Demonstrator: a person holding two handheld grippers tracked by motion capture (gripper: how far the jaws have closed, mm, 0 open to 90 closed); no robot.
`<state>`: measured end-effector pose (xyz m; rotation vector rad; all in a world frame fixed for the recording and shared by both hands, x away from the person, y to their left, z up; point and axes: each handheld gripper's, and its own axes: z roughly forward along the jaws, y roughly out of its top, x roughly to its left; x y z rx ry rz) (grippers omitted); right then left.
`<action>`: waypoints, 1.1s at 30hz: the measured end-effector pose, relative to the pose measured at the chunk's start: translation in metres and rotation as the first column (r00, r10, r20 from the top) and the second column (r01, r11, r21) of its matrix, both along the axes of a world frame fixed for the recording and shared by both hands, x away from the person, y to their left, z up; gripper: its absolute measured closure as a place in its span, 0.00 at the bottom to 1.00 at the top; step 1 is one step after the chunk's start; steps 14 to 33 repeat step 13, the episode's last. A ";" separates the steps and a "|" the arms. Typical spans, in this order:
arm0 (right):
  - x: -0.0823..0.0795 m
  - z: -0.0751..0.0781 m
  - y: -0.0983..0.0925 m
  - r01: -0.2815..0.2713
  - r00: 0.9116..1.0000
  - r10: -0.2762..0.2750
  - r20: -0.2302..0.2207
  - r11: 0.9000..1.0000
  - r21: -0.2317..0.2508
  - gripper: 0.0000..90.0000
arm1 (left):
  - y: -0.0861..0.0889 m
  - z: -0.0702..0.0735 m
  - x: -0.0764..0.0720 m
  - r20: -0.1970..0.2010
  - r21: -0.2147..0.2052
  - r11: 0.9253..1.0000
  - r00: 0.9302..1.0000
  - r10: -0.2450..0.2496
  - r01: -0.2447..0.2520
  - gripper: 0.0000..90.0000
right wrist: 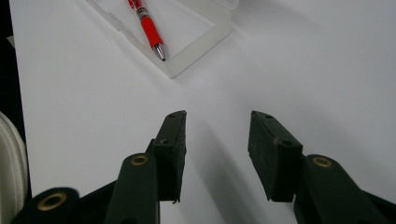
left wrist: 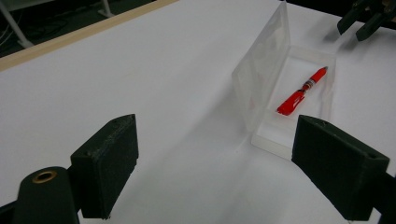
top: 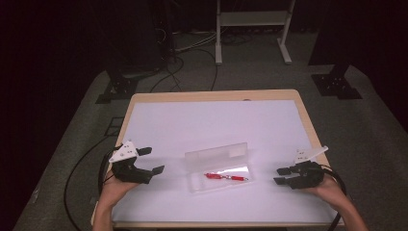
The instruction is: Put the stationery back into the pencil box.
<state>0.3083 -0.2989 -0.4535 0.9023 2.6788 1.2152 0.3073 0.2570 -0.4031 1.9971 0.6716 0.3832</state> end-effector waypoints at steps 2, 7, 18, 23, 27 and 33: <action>-0.001 0.000 -0.004 0.015 1.000 -0.015 0.005 1.000 0.024 0.63 | 0.000 -0.001 0.000 -0.002 0.000 1.000 1.000 -0.001 0.001 0.16; -0.008 -0.009 -0.012 0.052 0.999 -0.052 -0.007 0.998 0.019 0.61 | 0.000 0.000 0.000 -0.001 -0.002 1.000 1.000 0.002 -0.002 0.16; -0.021 -0.020 -0.021 0.097 0.995 -0.096 -0.010 0.994 0.050 0.57 | 0.000 -0.001 0.000 -0.002 0.000 1.000 1.000 0.004 -0.004 0.15; -0.021 -0.020 -0.021 0.097 0.995 -0.096 -0.010 0.994 0.050 0.57 | 0.000 -0.001 0.000 -0.002 0.000 1.000 1.000 0.004 -0.004 0.15; -0.021 -0.020 -0.021 0.097 0.995 -0.096 -0.010 0.994 0.050 0.57 | 0.000 -0.001 0.000 -0.002 0.000 1.000 1.000 0.004 -0.004 0.15; -0.021 -0.020 -0.021 0.097 0.995 -0.096 -0.010 0.994 0.050 0.57 | 0.000 -0.001 0.000 -0.002 0.000 1.000 1.000 0.004 -0.004 0.15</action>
